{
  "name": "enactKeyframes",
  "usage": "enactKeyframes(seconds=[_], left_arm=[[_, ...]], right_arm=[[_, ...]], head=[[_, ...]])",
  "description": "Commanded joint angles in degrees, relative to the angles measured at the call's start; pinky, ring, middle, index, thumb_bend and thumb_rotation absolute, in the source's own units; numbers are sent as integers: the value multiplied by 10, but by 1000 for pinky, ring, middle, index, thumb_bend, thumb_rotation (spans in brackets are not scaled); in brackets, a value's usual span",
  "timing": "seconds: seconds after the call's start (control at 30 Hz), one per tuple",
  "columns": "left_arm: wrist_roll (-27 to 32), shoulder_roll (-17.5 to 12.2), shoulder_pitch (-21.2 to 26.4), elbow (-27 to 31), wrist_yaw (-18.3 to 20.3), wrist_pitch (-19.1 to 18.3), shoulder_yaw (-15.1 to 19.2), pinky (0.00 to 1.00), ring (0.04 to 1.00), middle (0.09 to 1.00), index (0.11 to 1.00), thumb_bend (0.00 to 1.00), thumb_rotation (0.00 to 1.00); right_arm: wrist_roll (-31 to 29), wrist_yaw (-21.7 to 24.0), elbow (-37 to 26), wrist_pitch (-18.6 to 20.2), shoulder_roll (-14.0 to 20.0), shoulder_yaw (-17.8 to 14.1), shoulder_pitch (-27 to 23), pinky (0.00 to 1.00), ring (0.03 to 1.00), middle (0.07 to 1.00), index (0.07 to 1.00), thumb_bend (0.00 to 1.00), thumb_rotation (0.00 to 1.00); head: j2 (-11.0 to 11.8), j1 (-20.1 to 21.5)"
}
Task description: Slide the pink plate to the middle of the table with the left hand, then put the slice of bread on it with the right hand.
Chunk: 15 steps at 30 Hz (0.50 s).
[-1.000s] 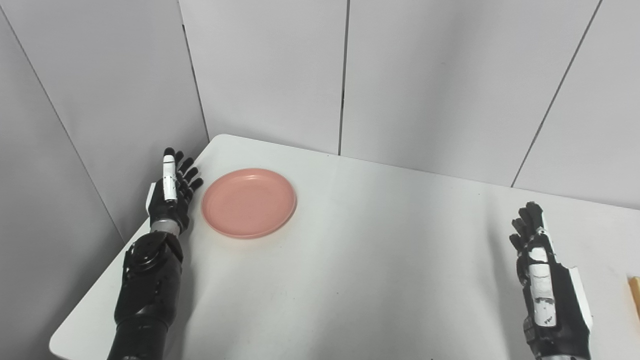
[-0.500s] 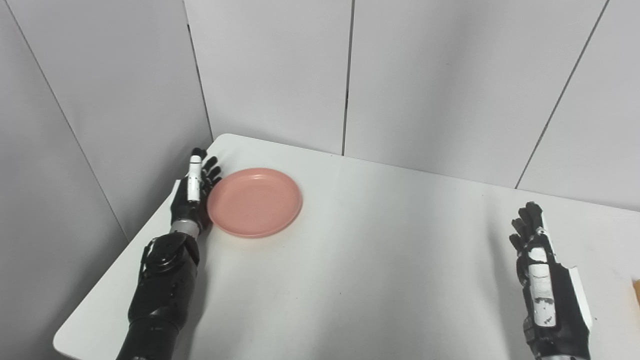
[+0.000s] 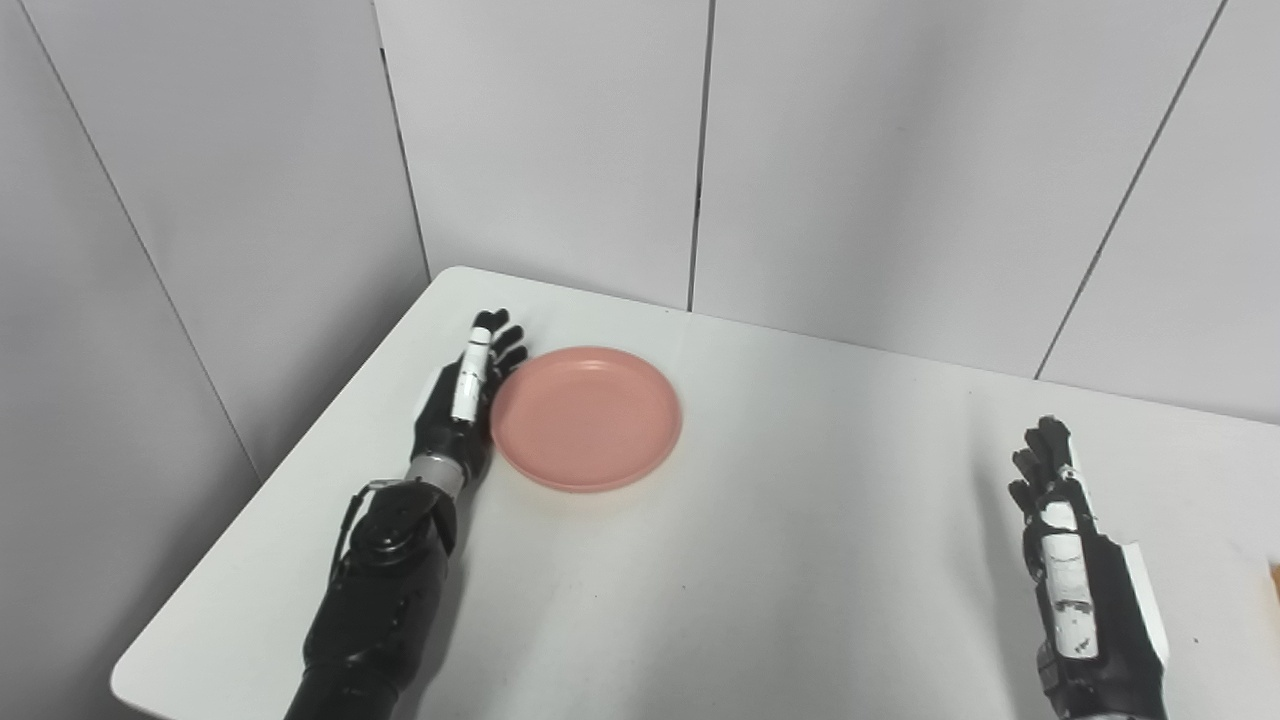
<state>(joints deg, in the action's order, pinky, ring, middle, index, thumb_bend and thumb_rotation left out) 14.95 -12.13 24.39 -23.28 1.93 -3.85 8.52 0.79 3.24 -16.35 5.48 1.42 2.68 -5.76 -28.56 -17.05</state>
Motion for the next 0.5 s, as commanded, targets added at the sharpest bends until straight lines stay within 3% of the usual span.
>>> enactKeyframes(seconds=[0.0,0.1,0.47], left_arm=[[-1,18,-1,11,29,-40,-24,924,929,939,933,641,1000],[-4,26,-5,32,28,-51,-34,929,933,939,935,673,1000],[-1,52,-17,110,47,-92,-71,941,937,935,935,630,1000]], right_arm=[[7,-6,-6,-40,-5,1,-8,1000,1000,1000,1000,774,1000],[17,-12,-7,-38,-9,2,-6,1000,1000,1000,1000,796,1000],[31,-22,-1,-44,-22,11,-2,1000,998,1000,1000,809,1000]], head=[[-4,7],[-7,18],[-19,65]])
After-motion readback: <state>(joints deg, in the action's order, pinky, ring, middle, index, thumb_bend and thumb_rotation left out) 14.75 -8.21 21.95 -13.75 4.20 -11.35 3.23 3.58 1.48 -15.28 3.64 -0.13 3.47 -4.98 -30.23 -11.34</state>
